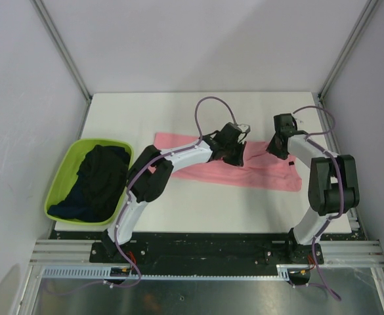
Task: Fold and stack the t-shirts
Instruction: Fold the other side of the tshirt into a rectangle, then rotate the tshirt 70 degrees
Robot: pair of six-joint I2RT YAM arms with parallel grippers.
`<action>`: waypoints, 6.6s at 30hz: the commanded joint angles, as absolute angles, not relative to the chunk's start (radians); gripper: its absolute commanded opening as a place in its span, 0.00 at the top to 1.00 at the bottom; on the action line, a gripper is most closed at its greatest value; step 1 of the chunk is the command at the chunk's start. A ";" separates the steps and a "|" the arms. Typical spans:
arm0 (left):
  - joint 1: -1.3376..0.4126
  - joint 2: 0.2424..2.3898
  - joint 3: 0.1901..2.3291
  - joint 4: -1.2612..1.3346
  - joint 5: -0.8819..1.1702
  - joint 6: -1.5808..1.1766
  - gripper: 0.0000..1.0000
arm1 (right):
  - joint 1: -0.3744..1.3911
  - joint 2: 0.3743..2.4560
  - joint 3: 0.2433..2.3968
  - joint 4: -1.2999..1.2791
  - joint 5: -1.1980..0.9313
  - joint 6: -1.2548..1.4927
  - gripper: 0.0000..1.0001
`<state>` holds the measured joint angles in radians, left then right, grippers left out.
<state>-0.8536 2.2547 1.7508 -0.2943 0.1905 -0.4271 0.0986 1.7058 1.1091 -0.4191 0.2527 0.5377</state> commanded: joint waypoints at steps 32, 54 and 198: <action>-0.835 2.210 1.773 -0.281 0.205 -0.442 0.98 | 0.088 1.705 1.107 -0.400 0.272 0.528 1.00; -0.816 2.236 1.783 -0.293 0.290 -0.431 0.87 | 0.146 1.537 0.909 -0.520 0.291 0.625 1.00; -0.721 1.938 1.354 -0.670 0.054 -0.289 0.98 | -0.138 2.382 2.003 -0.652 0.097 0.607 0.50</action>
<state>-0.6930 1.9331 1.3125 -0.6479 0.0292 -0.2886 -0.1215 2.3566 1.9587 -0.6033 0.0811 0.6102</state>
